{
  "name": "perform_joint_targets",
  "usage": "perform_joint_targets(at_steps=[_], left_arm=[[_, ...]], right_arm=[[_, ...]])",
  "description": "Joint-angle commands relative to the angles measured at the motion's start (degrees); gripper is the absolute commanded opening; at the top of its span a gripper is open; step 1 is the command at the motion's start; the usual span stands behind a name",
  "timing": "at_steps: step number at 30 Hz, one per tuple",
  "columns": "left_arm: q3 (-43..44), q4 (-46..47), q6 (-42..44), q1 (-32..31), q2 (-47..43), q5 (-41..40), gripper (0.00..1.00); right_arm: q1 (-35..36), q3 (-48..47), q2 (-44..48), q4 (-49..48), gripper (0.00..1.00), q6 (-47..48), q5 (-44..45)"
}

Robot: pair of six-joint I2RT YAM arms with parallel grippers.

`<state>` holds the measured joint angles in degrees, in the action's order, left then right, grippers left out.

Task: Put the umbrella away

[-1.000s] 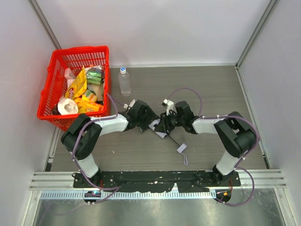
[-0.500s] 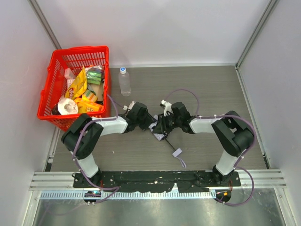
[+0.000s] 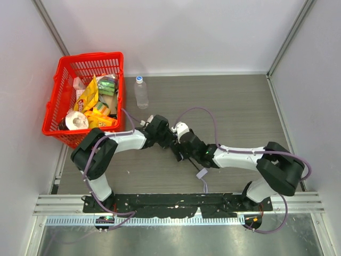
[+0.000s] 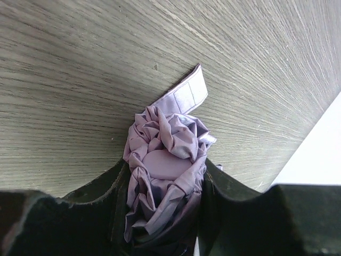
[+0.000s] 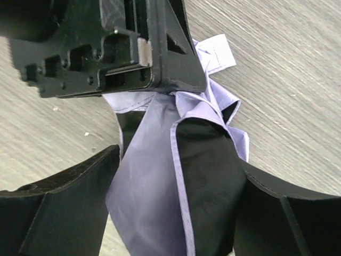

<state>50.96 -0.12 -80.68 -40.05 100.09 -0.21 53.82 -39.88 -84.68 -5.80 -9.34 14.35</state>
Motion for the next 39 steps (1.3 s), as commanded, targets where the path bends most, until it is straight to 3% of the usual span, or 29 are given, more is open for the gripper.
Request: perform_joint_targets(at_steps=[1, 5, 9, 10, 13, 14, 15, 19, 20, 24, 28, 31, 36, 39], left_arm=[[0.80, -12.27, -0.53, -0.46, 3.09, -0.06, 0.00], [2.39, -14.90, -0.96, -0.46, 3.97, 0.03, 0.00], [2.39, -15.70, -1.93, -0.46, 4.32, 1.68, 0.00], [2.39, -15.44, -2.02, -0.55, 4.32, 1.88, 0.00], [1.69, -14.30, -1.93, -0.55, 3.97, 1.88, 0.00], [1.34, -13.60, -1.85, -0.47, 3.53, 1.96, 0.00], [1.16, -12.98, -1.50, -0.46, 3.27, 1.97, 0.00], [0.55, -9.91, 1.31, -0.46, 1.34, 2.40, 0.00], [-0.15, -7.90, 2.10, -0.46, 0.37, 2.75, 0.04], [-3.49, -1.47, 3.34, -0.38, -4.11, 2.67, 0.33], [-2.54, -1.11, 5.10, -0.46, -5.35, 2.23, 0.51], [-2.09, -1.37, 5.36, -0.38, -4.82, 2.84, 0.77], [-2.80, -0.32, 5.19, -0.46, -2.98, 3.46, 0.79], [-2.71, 1.60, 5.19, -0.73, -1.13, 4.07, 0.73]], right_arm=[[2.68, -3.36, -4.43, -2.37, 0.79, 7.32, 10.69], [5.06, -5.91, -10.31, -0.53, 0.78, 11.01, 15.08], [5.15, -6.97, -15.41, 0.01, 0.65, 9.35, 20.88], [4.98, -6.97, -16.03, -0.08, 0.49, 9.34, 21.24], [4.10, -6.97, -17.70, 0.00, 0.21, 7.59, 18.97], [3.49, -6.79, -17.88, -0.08, 0.06, 7.33, 16.70], [3.13, -6.70, -18.06, -0.26, 0.01, 7.24, 15.63], [-0.11, -3.47, -16.14, -4.19, 0.01, 5.75, 6.23], [-0.82, -2.41, -15.26, -5.09, 0.01, 5.04, 2.13], [-3.72, 4.44, -8.59, -13.43, 0.01, 3.90, -7.13], [-7.76, 5.42, -6.29, -15.46, 0.01, 1.79, -18.20], [-12.76, 6.38, -5.67, -17.21, 0.01, -1.11, -28.55], [-17.87, 8.50, -4.00, -24.24, 0.01, -7.34, -38.33], [-18.23, 7.80, -4.35, -26.89, 0.01, -9.98, -43.16]])
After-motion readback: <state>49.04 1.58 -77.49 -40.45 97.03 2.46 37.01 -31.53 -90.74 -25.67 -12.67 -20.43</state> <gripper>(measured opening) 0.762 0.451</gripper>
